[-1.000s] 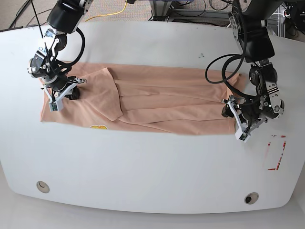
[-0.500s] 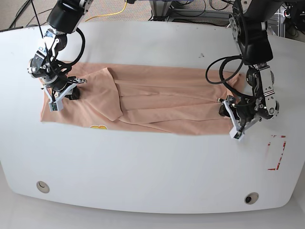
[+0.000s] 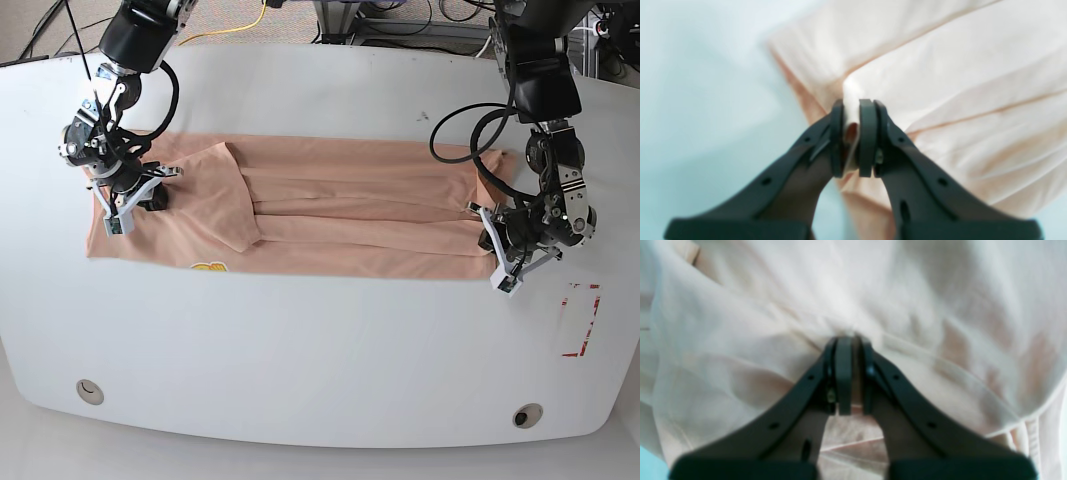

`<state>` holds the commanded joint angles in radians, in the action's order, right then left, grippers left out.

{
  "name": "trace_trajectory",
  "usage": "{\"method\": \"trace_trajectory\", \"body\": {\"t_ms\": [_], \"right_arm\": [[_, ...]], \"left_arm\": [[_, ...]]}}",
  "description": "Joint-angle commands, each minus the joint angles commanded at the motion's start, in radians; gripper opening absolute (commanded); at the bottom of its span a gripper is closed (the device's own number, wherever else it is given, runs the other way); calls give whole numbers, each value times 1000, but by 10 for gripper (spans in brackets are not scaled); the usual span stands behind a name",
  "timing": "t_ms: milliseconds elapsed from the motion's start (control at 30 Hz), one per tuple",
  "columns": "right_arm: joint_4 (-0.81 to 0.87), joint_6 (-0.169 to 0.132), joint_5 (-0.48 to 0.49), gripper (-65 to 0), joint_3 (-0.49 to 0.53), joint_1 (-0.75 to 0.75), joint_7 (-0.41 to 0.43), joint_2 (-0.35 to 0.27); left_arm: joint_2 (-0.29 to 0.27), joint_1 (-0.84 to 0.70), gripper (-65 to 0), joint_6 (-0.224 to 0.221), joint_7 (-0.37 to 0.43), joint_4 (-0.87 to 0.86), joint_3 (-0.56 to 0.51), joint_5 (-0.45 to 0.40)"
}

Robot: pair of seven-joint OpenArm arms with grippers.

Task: Layout the t-shirt on the table in an organized manner, then fold the t-shirt properly
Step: 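Release the left gripper and reposition it along the folded edge, then grasp the folded edge with both grippers and pull it taut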

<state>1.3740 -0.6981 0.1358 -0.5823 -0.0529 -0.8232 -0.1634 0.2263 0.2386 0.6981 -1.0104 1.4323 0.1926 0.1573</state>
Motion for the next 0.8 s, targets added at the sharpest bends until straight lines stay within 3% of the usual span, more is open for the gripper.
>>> {"method": "trace_trajectory", "body": {"t_ms": [800], "right_arm": [[-3,0,-2,-609,0,0,2,0]], "left_arm": [[115,-86,-603,0,-37,63,-5,0]]}}
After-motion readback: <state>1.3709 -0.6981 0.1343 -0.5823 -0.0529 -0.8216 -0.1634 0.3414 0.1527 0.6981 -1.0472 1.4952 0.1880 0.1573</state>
